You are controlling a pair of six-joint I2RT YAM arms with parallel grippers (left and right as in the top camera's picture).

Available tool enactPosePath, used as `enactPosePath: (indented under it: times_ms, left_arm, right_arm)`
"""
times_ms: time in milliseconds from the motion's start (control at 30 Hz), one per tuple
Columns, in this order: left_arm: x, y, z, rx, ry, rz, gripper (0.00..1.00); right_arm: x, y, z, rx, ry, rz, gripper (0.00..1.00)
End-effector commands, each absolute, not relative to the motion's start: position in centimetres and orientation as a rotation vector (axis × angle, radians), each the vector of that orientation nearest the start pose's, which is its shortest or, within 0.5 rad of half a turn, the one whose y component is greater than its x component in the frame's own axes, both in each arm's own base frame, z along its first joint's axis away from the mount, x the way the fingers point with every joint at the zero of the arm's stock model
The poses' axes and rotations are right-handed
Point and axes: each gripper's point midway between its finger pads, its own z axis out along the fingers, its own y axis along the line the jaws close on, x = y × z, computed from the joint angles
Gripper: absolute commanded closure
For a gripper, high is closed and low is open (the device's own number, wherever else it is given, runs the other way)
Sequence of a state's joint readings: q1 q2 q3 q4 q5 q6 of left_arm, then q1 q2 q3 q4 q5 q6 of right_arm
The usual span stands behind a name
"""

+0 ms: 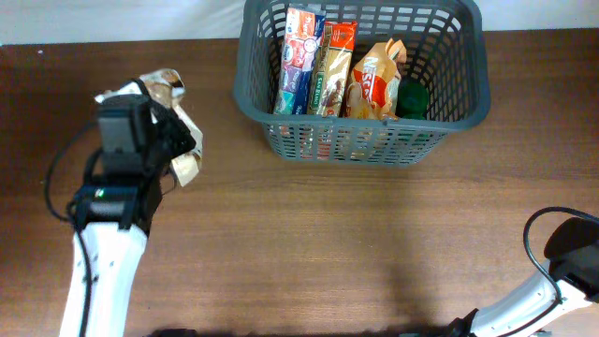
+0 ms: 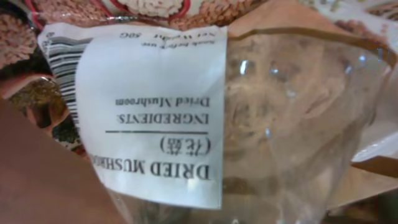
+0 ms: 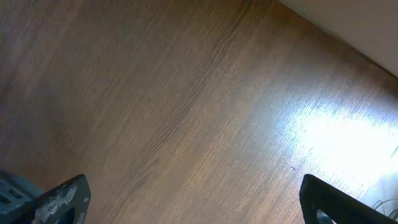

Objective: Pack container

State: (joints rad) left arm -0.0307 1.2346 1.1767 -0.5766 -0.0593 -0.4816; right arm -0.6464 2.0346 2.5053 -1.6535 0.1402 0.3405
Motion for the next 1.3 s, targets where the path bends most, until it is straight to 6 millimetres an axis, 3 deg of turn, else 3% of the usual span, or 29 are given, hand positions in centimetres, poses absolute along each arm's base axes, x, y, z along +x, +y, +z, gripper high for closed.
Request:
enactPosePath:
  times_ms: [0, 200, 300, 400, 600, 767, 967, 1267]
  left_arm:
    - [37.4, -2.0, 34.1, -0.362, 1.975, -0.267, 0.98]
    - [36.9, -6.4, 44.6, -0.177, 1.72, -0.373, 0.98]
    - [37.2, -8.5, 47.6, -0.128, 1.629, -0.432, 0.98]
    - [38.5, -10.8, 48.7, -0.087, 1.572, -0.482, 0.98]
    - [42.6, -17.5, 47.2, 0.044, 1.53, -0.633, 0.98]
    - [46.3, -22.5, 43.2, 0.096, 1.547, -0.7, 0.98]
    - [48.5, -24.9, 39.4, 0.078, 1.604, -0.753, 0.98]
    - [49.8, -25.6, 34.4, 0.079, 1.742, -0.724, 0.98]
  right_arm:
    - [32.2, -27.5, 28.7, 1.359, 2.414, -0.276, 0.01]
    - [32.2, -27.5, 28.7, 1.359, 2.415, -0.276, 0.01]
    - [32.2, -27.5, 28.7, 1.359, 2.414, -0.276, 0.01]
    - [32.2, -27.5, 28.7, 1.359, 2.415, -0.276, 0.01]
    - [32.2, -27.5, 28.7, 1.359, 2.415, -0.276, 0.01]
    - [32.2, -27.5, 28.7, 1.359, 2.415, -0.276, 0.01]
    - [32.2, -27.5, 28.7, 1.359, 2.415, -0.276, 0.01]
    - [32.2, -27.5, 28.7, 1.359, 2.414, -0.276, 0.01]
